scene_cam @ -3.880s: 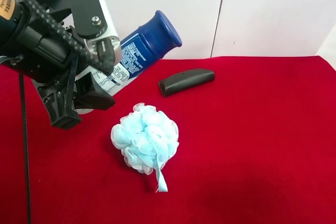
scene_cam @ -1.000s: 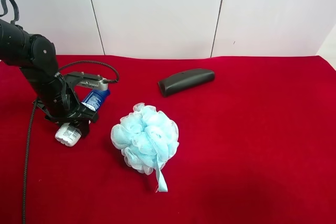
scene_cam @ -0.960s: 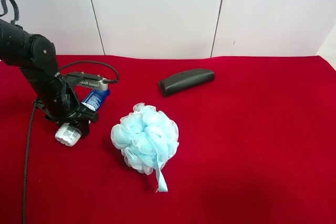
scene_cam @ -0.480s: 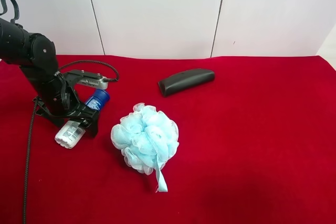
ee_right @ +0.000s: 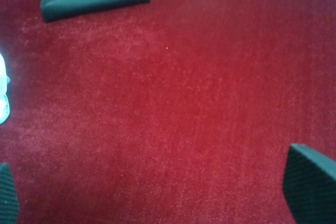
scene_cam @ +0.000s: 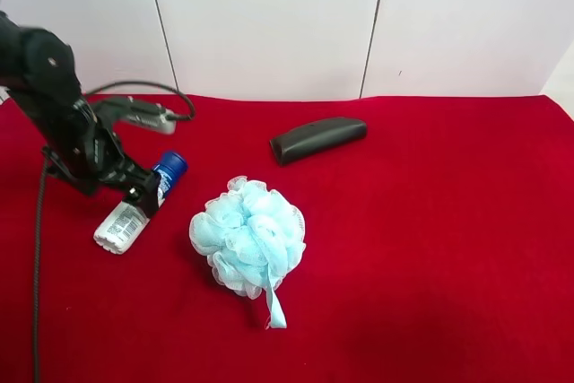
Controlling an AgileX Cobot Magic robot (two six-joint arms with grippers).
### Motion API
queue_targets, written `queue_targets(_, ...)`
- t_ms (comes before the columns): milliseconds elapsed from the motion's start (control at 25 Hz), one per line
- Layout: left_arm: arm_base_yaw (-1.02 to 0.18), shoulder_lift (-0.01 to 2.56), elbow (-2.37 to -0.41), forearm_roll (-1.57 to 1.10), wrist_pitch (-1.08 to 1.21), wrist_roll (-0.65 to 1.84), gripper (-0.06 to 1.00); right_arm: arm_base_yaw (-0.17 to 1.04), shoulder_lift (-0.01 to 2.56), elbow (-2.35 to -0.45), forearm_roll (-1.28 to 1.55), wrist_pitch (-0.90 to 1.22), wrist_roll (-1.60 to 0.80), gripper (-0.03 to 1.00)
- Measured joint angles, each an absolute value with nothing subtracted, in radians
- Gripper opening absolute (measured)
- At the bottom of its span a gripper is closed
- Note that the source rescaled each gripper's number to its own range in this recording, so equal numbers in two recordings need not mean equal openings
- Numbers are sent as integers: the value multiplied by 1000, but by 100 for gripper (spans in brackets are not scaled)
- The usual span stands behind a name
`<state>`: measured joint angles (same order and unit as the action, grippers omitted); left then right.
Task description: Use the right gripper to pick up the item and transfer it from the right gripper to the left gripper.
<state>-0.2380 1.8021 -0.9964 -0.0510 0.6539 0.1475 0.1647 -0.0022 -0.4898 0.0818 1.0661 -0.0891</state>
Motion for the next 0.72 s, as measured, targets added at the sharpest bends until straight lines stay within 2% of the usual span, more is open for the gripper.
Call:
queue_targets(320,-238,1543,-996,-44,738,145,100,165,-2,-490,82,1066,-89,100)
queue_targets(720,-238,1130,-996,-45,1010,75,100,165,-2,-490,82,1066,-88,100)
